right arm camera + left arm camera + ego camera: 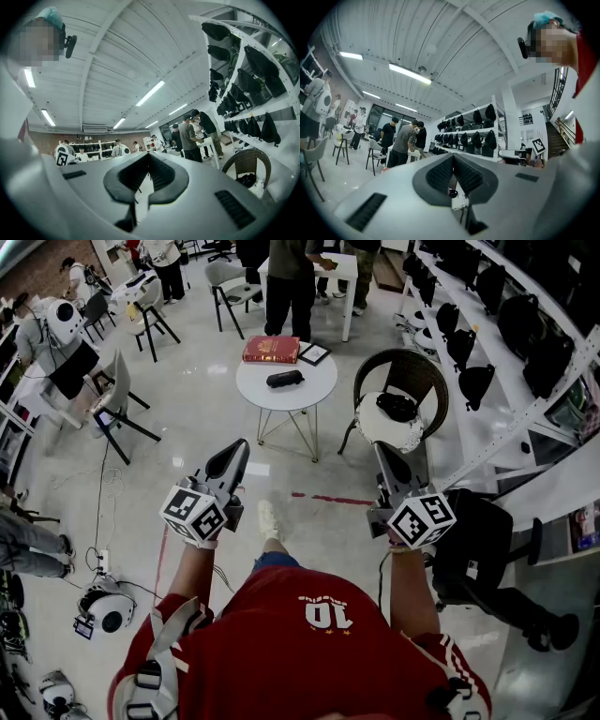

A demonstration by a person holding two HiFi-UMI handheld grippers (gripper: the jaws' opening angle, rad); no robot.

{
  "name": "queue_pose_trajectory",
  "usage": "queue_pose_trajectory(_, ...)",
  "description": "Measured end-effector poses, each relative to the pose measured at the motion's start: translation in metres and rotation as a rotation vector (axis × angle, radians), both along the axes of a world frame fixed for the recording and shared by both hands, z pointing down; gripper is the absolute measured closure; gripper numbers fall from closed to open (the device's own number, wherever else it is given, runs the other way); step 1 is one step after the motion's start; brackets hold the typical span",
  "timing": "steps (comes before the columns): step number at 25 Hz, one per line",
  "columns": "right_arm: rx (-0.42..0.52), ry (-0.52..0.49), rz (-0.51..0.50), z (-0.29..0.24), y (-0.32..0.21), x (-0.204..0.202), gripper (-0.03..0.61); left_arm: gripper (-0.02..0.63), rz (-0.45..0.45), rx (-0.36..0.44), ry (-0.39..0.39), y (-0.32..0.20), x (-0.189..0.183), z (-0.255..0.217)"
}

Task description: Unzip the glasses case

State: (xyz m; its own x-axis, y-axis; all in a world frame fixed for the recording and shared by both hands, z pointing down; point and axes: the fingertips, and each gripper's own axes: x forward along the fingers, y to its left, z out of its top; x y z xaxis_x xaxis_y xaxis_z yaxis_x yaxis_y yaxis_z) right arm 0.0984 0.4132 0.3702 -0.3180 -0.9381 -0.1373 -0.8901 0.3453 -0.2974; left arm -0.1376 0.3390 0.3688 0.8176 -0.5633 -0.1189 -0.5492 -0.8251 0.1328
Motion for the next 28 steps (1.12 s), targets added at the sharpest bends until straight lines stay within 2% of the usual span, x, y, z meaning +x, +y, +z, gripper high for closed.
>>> queue_pose_trajectory(7,-0.002,0.046,0.012,-0.001,-0.004,-0.004,0.565,0.606,-0.026,0.010,-0.024,-0.002,-0.009,0.002)
queue_pose_trajectory(14,0.013,0.073,0.005,-0.001,-0.008,-0.009,0.565,0.606,-0.058,-0.026,-0.031,-0.006,-0.017,0.009)
queue_pose_trajectory(20,0.007,0.086,0.029,-0.006,-0.015,-0.003,0.565,0.606,-0.051,0.007,-0.042,-0.011,-0.015,0.000)
queue_pose_trajectory(25,0.019,0.045,-0.066,-0.011,-0.022,-0.005,0.565,0.606,-0.030,-0.015,-0.027,-0.021,-0.009,-0.003)
queue_pose_trajectory(28,0.049,0.062,-0.081,-0.017,-0.027,-0.006,0.566,0.606,-0.017,-0.008,-0.035,-0.029,-0.003,-0.005)
